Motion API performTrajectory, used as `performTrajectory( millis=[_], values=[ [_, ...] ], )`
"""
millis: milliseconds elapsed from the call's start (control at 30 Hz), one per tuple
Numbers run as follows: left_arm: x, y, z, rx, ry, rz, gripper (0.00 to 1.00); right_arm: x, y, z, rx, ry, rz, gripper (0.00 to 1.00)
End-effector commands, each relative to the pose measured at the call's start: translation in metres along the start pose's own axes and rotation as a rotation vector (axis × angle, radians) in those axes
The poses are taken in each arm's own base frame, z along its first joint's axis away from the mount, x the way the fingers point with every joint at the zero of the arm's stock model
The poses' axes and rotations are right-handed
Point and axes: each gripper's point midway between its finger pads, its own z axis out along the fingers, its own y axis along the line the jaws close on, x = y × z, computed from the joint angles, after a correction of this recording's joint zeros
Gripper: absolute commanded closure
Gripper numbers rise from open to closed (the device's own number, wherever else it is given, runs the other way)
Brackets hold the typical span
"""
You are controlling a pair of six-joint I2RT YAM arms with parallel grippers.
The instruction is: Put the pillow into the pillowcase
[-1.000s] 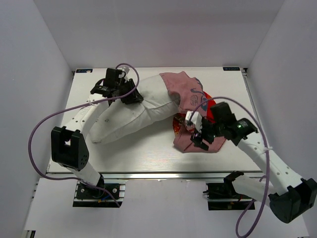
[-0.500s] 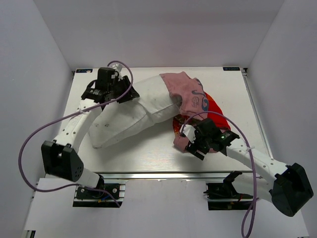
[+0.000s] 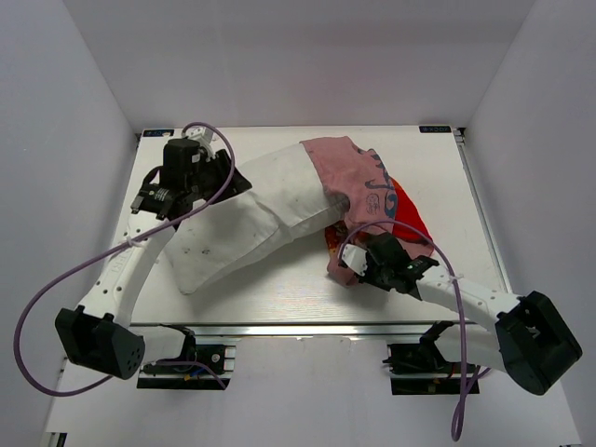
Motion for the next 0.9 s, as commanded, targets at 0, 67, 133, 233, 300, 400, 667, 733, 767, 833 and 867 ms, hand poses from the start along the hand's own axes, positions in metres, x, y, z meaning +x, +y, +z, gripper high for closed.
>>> performTrajectory(
  millis=[0,67,133,233,300,400,667,733,767,833,867],
  values=[
    [-0.003,-0.002,-0.024,0.003,-0.041,0.027,0.43,-0.018,-0.015,-0.02,0.029,-0.057,-0.028,0.83],
    [-0.002,0.0,-0.034,-0.01,-0.049,0.041,0.42,-0.028,-0.015,-0.051,0.002,-0.123,-0.018,0.99],
    [0.0,0.0,-0.04,-0.011,-0.054,0.043,0.42,-0.045,-0.016,-0.088,-0.042,-0.226,-0.055,1.0],
    [0.006,0.001,-0.043,-0.001,-0.049,0.034,0.42,-0.055,-0.038,-0.135,0.115,-0.318,-0.088,1.0],
    [0.007,-0.002,-0.046,0.017,-0.055,0.03,0.42,-0.043,-0.058,-0.152,0.247,-0.276,-0.064,1.0],
    [0.012,-0.003,-0.045,0.036,-0.045,0.032,0.42,-0.03,-0.077,-0.165,0.368,-0.232,-0.04,1.0],
    [0.022,-0.022,-0.05,0.153,0.025,0.134,0.34,-0.045,-0.139,-0.218,0.611,-0.272,0.077,1.0],
    [0.031,-0.029,-0.055,0.188,0.053,0.178,0.32,-0.049,-0.157,-0.232,0.656,-0.293,0.115,1.0],
    [0.033,-0.034,-0.056,0.2,0.061,0.198,0.31,-0.056,-0.17,-0.244,0.679,-0.309,0.131,1.0],
    [0.047,-0.041,-0.056,0.2,0.092,0.27,0.31,-0.057,-0.189,-0.255,0.701,-0.327,0.186,1.0],
    [0.052,-0.045,-0.056,0.201,0.102,0.301,0.3,-0.056,-0.199,-0.25,0.682,-0.309,0.217,1.0]
  ],
)
